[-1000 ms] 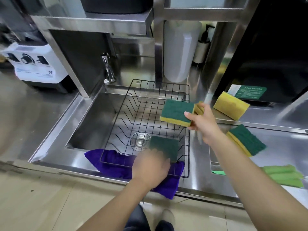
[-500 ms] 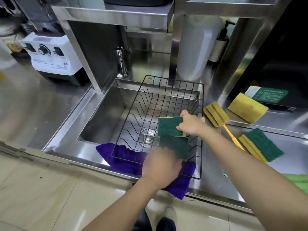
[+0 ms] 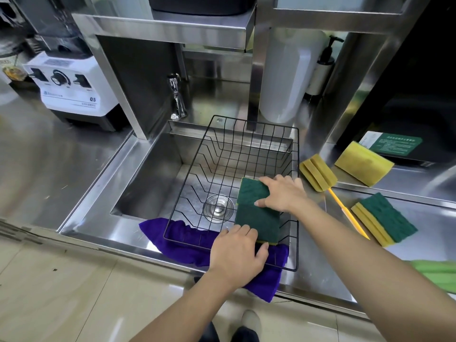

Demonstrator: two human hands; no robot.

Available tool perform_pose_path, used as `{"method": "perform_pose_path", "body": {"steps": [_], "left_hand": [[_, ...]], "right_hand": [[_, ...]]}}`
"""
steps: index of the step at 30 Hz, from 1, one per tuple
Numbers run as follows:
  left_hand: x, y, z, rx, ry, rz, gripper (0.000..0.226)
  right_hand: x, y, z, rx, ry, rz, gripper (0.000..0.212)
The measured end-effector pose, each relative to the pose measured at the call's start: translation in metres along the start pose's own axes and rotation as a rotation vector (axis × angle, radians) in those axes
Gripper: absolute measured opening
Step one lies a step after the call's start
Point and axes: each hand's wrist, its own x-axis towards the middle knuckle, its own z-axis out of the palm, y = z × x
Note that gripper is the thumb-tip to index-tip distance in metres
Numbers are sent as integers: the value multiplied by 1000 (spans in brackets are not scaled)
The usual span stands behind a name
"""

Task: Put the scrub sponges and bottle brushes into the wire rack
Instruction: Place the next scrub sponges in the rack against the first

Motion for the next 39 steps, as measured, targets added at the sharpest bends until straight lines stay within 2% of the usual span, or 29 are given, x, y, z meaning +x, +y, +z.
{"method": "perform_pose_path", "body": {"steps": [3,9,12,14,16,19,23,25,28,32,36,39], "left_hand": [[-1,0,-1,5,30,3,35],[-1,0,-1,7,52,15,35],[-2,0,0,9,56,18,35],[-2,-1,0,13,58,16,35],[-1,-1,0,11,57,13,35],[-1,-1,0,4,51,8,36],[-1,-1,-2,10,41,19,36],[-1,-1,-1,11,37,31,37],[-1,0,0,19,32,80,36],[4,9,-1,31,38,144,39],[12,23,-1,42,3,178,43],[14,31,1,28,-43,216,44]], "right_hand": [[1,-2,-2,-49,-8,0,78],[-2,-11,-10,-307,9,-105,51],[2,-11,-12,-338,-20,-139,65],[6,-7,-12,-329,-50,-163,80],[8,-4,-11,-320,-89,-166,86],[11,-1,-8,-254,-180,-141,85],[10,5,-14,13,-223,-129,73],[8,11,-20,113,-110,-147,64],[2,30,-27,251,167,-126,51],[-11,73,-28,501,469,29,28],[-32,119,-22,560,633,228,26],[-48,151,-13,410,613,420,38]]}}
